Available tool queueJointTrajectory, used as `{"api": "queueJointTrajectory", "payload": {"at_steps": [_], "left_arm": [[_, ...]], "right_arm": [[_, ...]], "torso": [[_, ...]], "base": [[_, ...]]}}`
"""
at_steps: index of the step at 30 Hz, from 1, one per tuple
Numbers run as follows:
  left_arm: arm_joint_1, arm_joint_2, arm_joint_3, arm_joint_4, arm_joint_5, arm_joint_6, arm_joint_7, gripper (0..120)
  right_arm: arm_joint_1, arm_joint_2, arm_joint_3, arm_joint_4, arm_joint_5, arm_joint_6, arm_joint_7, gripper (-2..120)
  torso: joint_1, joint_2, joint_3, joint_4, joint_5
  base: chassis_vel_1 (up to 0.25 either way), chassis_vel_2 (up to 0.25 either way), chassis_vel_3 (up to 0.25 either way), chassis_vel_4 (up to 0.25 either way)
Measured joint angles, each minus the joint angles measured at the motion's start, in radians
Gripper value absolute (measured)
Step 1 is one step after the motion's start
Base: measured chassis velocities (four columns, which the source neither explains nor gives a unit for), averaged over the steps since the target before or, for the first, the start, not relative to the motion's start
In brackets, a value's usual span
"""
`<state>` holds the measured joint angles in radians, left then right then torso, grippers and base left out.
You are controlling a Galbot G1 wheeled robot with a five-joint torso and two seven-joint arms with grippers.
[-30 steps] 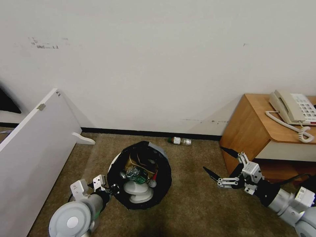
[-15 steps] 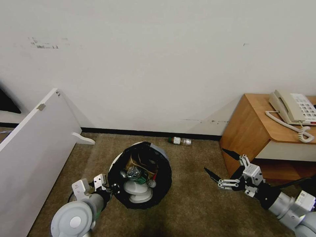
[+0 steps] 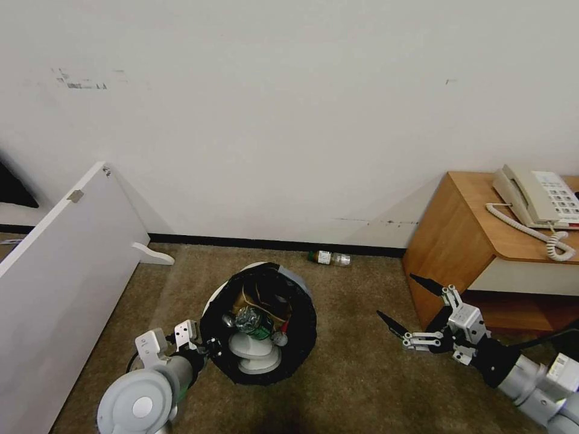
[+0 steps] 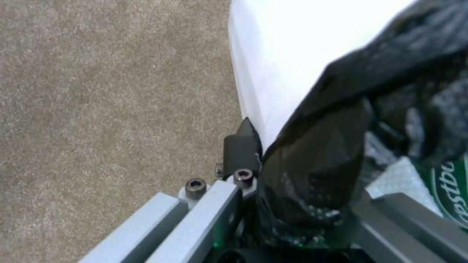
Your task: Pick up the trash bin and place the garbage on the floor into it.
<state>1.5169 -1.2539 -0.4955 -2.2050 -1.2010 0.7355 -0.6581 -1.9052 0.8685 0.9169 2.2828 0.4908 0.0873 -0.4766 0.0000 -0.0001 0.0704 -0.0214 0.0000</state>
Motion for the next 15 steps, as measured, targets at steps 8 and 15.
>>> {"api": "queueJointTrajectory", "payload": {"at_steps": [8, 15], "left_arm": [[0.001, 0.000, 0.005, 0.002, 0.006, 0.000, 0.005, 0], [-0.001, -0.007, 0.011, 0.004, 0.020, 0.000, 0.009, 0]], "right_arm": [[-0.002, 0.011, 0.005, -0.001, -0.001, -0.002, -0.004, 100], [-0.022, 0.013, 0.024, 0.006, 0.005, 0.015, -0.022, 100]], "torso": [[0.000, 0.000, 0.000, 0.0001, 0.0000], [0.000, 0.000, 0.000, 0.0001, -0.0002]], "base": [[0.006, 0.005, -0.004, -0.003], [0.072, 0.077, -0.068, -0.078]]}}
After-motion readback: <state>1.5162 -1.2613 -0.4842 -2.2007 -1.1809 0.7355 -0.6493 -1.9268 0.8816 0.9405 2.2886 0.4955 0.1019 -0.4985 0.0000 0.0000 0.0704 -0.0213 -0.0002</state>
